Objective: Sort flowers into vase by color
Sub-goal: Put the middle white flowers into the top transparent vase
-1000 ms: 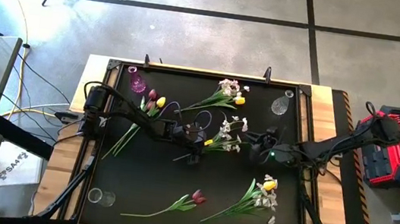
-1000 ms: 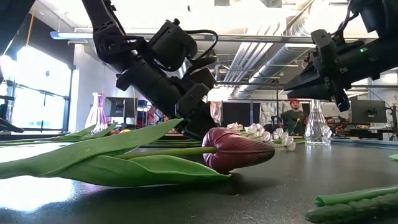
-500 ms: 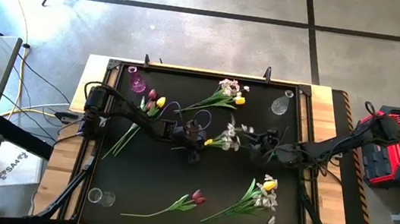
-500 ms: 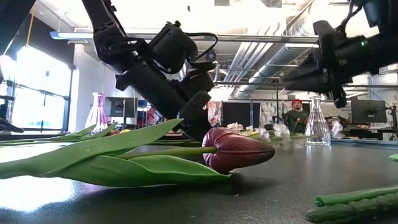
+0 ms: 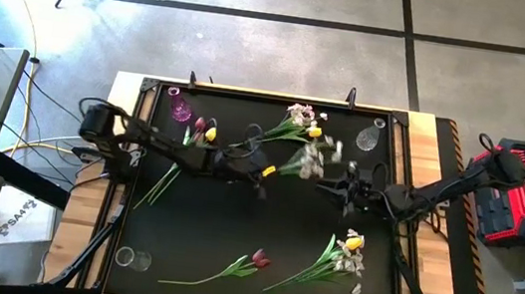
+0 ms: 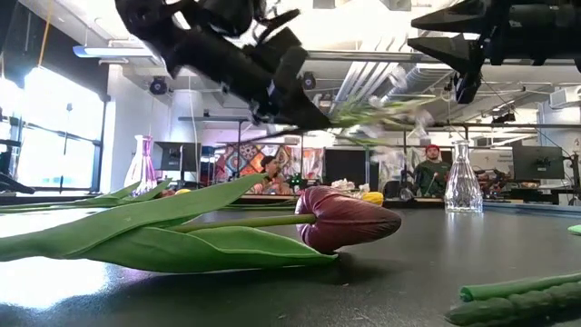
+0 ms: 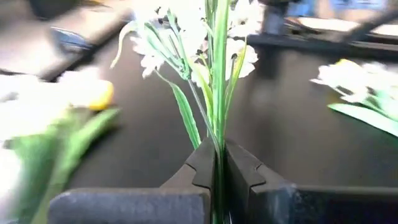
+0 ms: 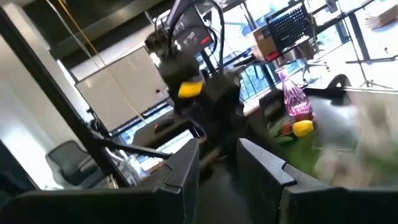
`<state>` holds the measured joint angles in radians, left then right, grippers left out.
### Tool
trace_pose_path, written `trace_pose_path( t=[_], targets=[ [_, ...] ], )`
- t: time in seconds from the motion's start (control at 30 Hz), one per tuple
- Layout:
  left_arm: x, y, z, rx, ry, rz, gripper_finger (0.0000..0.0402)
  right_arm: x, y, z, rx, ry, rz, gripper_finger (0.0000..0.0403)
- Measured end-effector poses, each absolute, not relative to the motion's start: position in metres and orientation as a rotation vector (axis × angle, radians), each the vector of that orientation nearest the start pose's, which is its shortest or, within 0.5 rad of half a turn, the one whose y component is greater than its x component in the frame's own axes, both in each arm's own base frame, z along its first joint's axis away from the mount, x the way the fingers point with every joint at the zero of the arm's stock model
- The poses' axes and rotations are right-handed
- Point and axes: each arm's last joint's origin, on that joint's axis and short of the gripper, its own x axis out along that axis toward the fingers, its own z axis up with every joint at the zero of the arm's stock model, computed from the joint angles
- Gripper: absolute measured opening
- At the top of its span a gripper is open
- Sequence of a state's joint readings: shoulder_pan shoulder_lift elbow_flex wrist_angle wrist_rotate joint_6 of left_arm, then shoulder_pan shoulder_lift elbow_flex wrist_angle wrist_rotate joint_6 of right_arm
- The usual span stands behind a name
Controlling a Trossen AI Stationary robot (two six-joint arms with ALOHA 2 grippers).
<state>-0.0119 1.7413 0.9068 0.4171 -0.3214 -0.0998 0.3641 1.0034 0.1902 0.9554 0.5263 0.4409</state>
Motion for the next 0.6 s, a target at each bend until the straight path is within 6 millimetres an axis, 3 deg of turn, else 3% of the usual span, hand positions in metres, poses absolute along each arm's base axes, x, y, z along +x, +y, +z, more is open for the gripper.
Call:
trace_pose_path(
  t=[0.27, 0.43, 0.6],
  targets=[
    [0.326, 0.019, 0.215, -0.075, 0.117, 0.422, 0.0004, 0.177, 0.059, 0.192, 0.485, -0.122, -0.214, 0.0099],
    [0.312, 0.014, 0.209, -0.106, -0.065, 0.307, 0.0004, 0.187, 0.058, 0.180, 0.493, -0.133, -0.346, 0.0109],
    [0.312, 0.011, 0.195, -0.139, -0.093, 0.247, 0.0003, 0.224, 0.058, 0.185, 0.424, -0.144, -0.412, 0.0153]
  ],
)
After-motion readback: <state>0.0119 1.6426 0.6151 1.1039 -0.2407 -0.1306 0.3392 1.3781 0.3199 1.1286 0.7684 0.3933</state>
